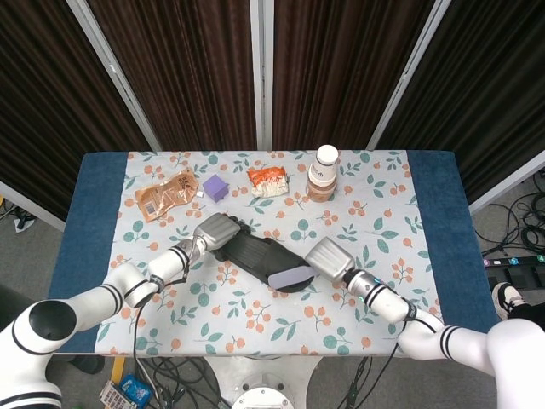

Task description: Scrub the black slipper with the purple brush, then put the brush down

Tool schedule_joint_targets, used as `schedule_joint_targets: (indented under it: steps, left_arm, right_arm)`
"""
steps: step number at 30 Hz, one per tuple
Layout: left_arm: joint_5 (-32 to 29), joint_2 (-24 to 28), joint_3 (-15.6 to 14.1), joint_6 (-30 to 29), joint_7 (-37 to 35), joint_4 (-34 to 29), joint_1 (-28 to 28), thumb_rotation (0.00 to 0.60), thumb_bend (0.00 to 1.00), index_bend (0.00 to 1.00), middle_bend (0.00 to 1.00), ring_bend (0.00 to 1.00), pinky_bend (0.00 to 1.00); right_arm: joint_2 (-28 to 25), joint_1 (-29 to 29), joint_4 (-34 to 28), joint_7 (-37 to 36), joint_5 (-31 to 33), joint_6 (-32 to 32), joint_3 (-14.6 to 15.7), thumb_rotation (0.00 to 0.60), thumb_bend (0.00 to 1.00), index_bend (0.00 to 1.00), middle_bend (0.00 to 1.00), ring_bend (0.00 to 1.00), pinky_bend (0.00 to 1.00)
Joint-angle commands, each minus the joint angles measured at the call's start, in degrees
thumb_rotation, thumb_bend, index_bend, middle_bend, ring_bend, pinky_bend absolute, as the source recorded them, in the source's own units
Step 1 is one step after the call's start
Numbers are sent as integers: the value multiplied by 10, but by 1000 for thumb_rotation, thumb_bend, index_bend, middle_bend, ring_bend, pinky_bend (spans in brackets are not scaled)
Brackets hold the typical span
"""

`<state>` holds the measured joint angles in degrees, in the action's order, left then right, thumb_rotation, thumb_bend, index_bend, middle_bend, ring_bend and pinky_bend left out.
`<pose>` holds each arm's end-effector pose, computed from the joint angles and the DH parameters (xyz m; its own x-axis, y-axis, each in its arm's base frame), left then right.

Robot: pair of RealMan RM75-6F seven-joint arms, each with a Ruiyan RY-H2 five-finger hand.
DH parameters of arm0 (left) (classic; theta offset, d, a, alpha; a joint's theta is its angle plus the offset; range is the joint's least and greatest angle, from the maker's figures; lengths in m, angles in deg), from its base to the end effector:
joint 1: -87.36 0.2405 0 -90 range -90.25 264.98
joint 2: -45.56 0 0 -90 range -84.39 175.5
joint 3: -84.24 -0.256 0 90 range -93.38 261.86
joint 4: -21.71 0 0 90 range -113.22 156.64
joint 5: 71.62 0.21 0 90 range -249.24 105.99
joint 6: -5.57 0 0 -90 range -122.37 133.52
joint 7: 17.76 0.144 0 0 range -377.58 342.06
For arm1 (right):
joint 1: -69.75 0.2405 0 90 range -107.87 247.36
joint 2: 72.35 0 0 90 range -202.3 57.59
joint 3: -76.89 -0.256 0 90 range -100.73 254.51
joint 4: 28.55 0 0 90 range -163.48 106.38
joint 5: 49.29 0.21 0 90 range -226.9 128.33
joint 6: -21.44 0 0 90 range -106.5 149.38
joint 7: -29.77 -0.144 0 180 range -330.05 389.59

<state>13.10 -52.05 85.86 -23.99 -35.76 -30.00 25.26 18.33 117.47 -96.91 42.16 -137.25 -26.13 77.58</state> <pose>-0.1326 0.4172 -0.0763 0.6436 0.4468 0.6214 0.7320 -0.5964 -0.3293 -0.1724 -0.3424 -0.0493 0.7917 -0.1302 0.5968 -0.4925 -0.7141 0.4975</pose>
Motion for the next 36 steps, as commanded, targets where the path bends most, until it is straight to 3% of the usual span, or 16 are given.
schedule_joint_targets:
  steps: [1, 6, 12, 19, 26, 31, 36]
  left_arm:
    - [0, 0, 0, -1, 1, -1, 0, 600, 310, 413, 418, 238, 299]
    - [-1, 3, -1, -3, 6, -6, 0, 600, 309, 413, 417, 238, 299]
    - [-7, 5, 1, 2, 13, -10, -1, 600, 309, 413, 418, 238, 298]
    - [-12, 7, 1, 4, 19, -12, 0, 600, 310, 413, 418, 238, 299]
    - [-16, 7, 2, 3, 28, -15, 2, 600, 309, 413, 417, 238, 298]
    - [-19, 11, 3, 3, 36, -21, 2, 600, 310, 412, 418, 238, 299]
    - [-24, 13, 6, 6, 46, -27, 1, 600, 310, 412, 418, 238, 299]
  right_arm:
    - [-22, -10, -17, -39, -21, -32, 6, 600, 653, 1000, 1000, 1000, 1000]
    - [-5, -1, 18, -58, -7, -51, -32, 600, 653, 1000, 1000, 1000, 1000]
    - [48, 30, 83, -40, 15, -8, -52, 600, 651, 1000, 1000, 1000, 1000]
    - [50, 28, 87, -31, -7, 13, -12, 600, 651, 1000, 1000, 1000, 1000]
    - [5, 7, 42, -64, -57, -33, 30, 600, 651, 1000, 1000, 1000, 1000]
    - [5, 8, 45, -84, -58, -76, 0, 600, 651, 1000, 1000, 1000, 1000]
    - [34, 35, 64, -60, -32, -42, -34, 600, 650, 1000, 1000, 1000, 1000]
